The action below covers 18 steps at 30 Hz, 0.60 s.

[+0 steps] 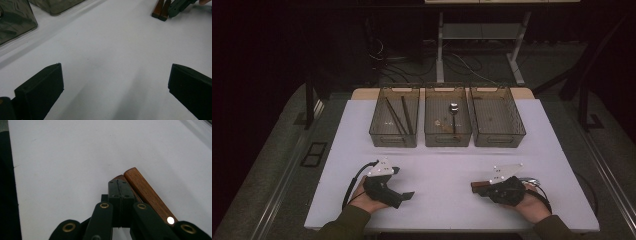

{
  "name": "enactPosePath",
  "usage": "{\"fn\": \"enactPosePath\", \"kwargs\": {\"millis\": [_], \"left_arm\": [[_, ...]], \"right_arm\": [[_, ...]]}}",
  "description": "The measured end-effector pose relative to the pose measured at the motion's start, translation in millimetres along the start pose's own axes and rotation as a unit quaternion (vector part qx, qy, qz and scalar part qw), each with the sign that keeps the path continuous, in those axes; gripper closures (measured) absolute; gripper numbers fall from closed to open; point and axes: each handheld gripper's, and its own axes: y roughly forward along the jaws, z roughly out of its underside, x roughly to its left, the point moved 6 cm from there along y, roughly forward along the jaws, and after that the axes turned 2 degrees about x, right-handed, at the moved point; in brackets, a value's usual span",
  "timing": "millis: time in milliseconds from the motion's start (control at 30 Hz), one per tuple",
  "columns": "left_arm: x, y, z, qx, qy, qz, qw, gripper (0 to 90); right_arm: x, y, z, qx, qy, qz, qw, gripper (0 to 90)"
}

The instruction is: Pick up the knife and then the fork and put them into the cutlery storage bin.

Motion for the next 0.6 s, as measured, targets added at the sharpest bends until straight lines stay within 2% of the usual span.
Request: {"fn": "enactPosePath", "kwargs": {"millis": [333, 500, 600], "left_arm": [[-0.5, 0.8, -0.3, -0.005, -0.001, 0.005, 1.0000, 0.0], [-0.9, 1.3, 0.0, -0.005, 0.012, 0.008, 0.9999, 0.0], [-1.3, -0.1, 0.2, -0.006, 0.013, 0.010, 0.9999, 0.0]], "right_arm": [[-9.2, 5.7, -6.7, -0.003, 0.005, 0.013, 0.9999, 90.0], [-14.9, 8.4, -9.7, -0.004, 0.009, 0.021, 0.9997, 90.0], [-18.8, 9.8, -11.7, -0.006, 0.010, 0.027, 0.9996, 90.0]]}}
